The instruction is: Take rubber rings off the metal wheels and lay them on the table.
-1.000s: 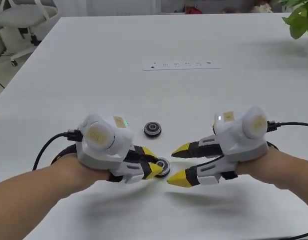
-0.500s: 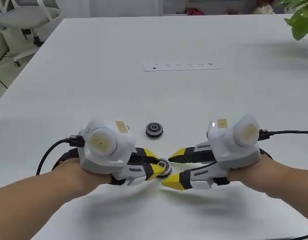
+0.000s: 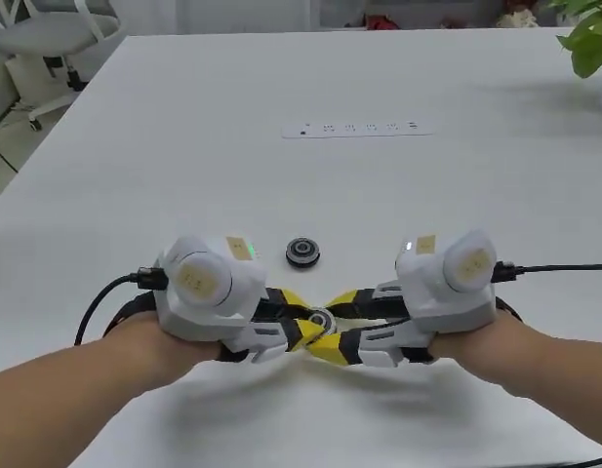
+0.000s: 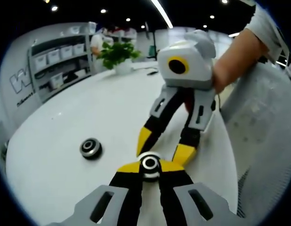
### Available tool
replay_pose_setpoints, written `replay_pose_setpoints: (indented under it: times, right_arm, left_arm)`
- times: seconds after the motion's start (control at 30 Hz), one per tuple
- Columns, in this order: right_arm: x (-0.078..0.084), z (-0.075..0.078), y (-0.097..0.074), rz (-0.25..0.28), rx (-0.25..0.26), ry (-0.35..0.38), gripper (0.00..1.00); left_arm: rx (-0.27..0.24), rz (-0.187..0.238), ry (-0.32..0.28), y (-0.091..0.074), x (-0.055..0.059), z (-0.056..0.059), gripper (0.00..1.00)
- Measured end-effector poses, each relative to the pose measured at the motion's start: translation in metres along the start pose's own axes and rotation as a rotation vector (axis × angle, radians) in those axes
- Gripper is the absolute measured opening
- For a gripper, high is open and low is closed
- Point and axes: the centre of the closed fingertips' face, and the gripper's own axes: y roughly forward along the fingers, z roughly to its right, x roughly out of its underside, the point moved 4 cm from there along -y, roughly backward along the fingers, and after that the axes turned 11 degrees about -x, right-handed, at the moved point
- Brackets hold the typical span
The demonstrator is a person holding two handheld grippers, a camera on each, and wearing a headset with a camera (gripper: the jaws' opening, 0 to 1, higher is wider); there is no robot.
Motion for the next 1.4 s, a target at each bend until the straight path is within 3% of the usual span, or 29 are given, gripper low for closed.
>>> replay_pose_setpoints:
  times: [0.13,0.23,0.53,0.63,1.4]
  right_arm:
    - [0.0,0.0,0.002,-0.006,0.007,-0.012,0.3]
    - [0.001,0.0,0.001,-0.036,0.026,-0.061,0.27]
    - [0.002,0.0,-0.003,-0.045,0.024,-0.057,0.25]
    - [0.002,-0.002,-0.004,-0.061,0.026,-0.087,0.24]
    - [0.007,0.0,-0.01,-0.042,-0.005,-0.013,0.19]
  left_arm:
    - [-0.004,0.001,-0.001,0.0,0.0,0.001,0.13]
    - [-0.006,0.004,-0.002,0.0,0.0,0.001,0.13]
    - [-0.015,0.005,0.003,0.0,0.0,0.001,0.13]
    - [-0.018,0.007,0.003,0.0,0.0,0.001,0.13]
    - [-0.022,0.016,-0.007,-0.001,0.001,0.001,0.12]
